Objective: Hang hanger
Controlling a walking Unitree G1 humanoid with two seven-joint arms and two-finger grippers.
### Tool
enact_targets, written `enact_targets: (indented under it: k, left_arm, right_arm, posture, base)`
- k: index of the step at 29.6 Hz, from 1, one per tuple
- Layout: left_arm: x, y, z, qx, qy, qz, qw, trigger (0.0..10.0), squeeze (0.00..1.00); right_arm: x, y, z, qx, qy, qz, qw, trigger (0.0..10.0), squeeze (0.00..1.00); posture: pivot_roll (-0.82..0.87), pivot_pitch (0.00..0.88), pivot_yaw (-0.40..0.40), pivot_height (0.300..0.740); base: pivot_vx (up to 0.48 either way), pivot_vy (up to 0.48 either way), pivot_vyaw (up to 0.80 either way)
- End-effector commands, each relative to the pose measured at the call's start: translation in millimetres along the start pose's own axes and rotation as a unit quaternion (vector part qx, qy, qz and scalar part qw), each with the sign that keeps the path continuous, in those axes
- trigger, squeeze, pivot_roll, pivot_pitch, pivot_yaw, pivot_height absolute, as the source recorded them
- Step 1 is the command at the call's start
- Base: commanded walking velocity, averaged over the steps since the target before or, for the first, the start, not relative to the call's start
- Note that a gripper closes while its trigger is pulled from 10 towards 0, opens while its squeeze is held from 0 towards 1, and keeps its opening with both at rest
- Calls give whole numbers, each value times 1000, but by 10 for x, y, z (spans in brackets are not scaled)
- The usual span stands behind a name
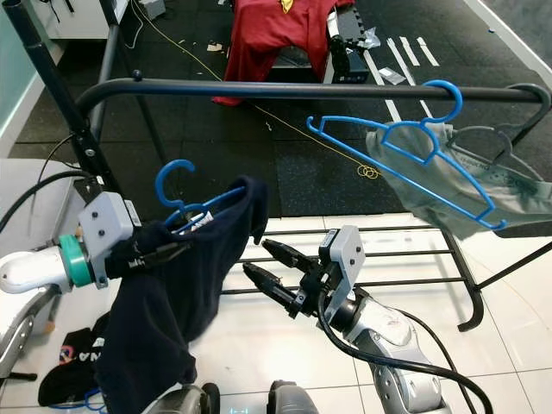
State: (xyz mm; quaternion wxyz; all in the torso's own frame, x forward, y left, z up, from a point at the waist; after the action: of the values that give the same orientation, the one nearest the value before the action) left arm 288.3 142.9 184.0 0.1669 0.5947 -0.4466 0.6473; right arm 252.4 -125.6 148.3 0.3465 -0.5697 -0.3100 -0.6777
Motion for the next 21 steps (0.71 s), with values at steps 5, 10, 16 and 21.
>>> enact_targets:
  k: [5,10,16,21]
  left_arm:
    - [46,77,66,-14,29,-5,999,0,0]
    - [43,117,83,-24,31,3,999,0,0]
    - [41,211,113,-55,35,15,998,0,0]
    - [129,305,186,-108,52,13,993,0,0]
  right_arm:
    - [-15,309,5,-139,8,-33,990,10000,0]
    - [95,311,68,-152,52,-24,987,10000,1000]
    - [313,134,147,-44,94,-22,994,10000,1000]
    - [405,-8,44,108,29,-29,993,10000,1000]
  posture:
    - [-70,94,55,740]
    - [-66,91,55,740]
    - [-68,85,56,740]
    - [-78,94,59,740]
  base:
    - [0,0,0]
    - [0,0,0]
    - [0,0,0]
    - [0,0,0]
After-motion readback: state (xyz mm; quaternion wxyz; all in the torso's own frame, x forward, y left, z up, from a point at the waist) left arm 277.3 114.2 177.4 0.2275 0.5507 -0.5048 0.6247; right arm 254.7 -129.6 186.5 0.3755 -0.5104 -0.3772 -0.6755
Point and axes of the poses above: a point about 5 cm out from each wrist's last joint towards the gripper, its own z axis pointing out of the wrist towards the gripper, its own x axis along the axis of the wrist's last joint, y = z × x, the point moved 2 cm from there along z, pointing out of the wrist towards the gripper, and after that the axes turned 3 degrees about -z, right-handed, at the moved point
